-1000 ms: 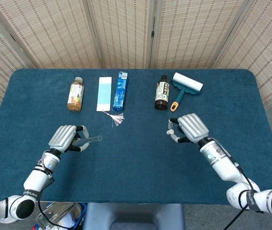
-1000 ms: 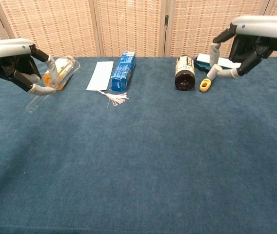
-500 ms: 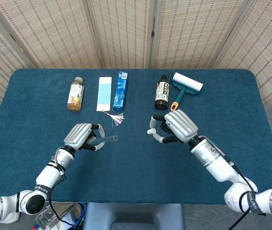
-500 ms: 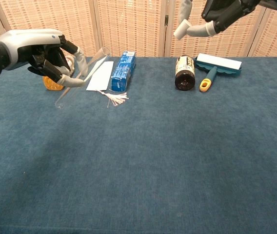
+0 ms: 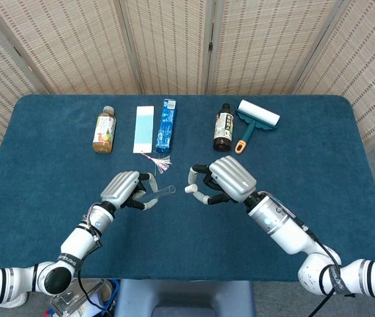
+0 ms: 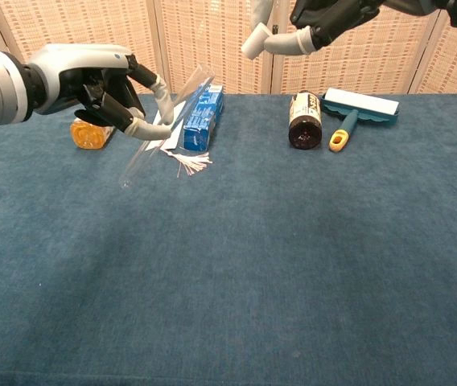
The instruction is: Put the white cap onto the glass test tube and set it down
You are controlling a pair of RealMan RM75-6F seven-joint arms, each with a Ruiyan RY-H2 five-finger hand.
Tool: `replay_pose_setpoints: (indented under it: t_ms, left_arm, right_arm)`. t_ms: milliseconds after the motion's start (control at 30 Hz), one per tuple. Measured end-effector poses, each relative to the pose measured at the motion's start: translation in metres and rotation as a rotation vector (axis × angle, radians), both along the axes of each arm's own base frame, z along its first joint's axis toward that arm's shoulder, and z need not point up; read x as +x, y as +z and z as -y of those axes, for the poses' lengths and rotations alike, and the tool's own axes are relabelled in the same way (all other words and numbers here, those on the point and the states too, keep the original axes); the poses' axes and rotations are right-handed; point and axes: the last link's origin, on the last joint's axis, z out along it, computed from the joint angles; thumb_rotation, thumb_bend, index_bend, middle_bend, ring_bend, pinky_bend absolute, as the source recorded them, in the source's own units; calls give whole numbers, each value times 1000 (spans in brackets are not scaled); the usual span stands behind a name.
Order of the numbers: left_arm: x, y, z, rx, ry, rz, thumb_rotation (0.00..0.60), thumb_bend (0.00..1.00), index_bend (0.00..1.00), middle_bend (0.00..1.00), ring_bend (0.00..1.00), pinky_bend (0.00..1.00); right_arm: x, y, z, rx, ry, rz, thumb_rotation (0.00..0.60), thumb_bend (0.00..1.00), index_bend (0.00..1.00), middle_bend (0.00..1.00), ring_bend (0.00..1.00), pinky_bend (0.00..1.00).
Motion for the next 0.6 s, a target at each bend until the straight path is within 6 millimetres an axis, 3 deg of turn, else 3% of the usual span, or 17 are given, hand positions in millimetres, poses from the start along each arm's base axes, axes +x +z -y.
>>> replay_pose_setpoints:
  t_ms: [600]
  left_arm:
    - [16,-3,5,-8,-24,11,600,380,672,1000,1000,1000]
  right_arm:
    - [12,-11,-1,19,24,3,600,602,671,1000,1000,1000]
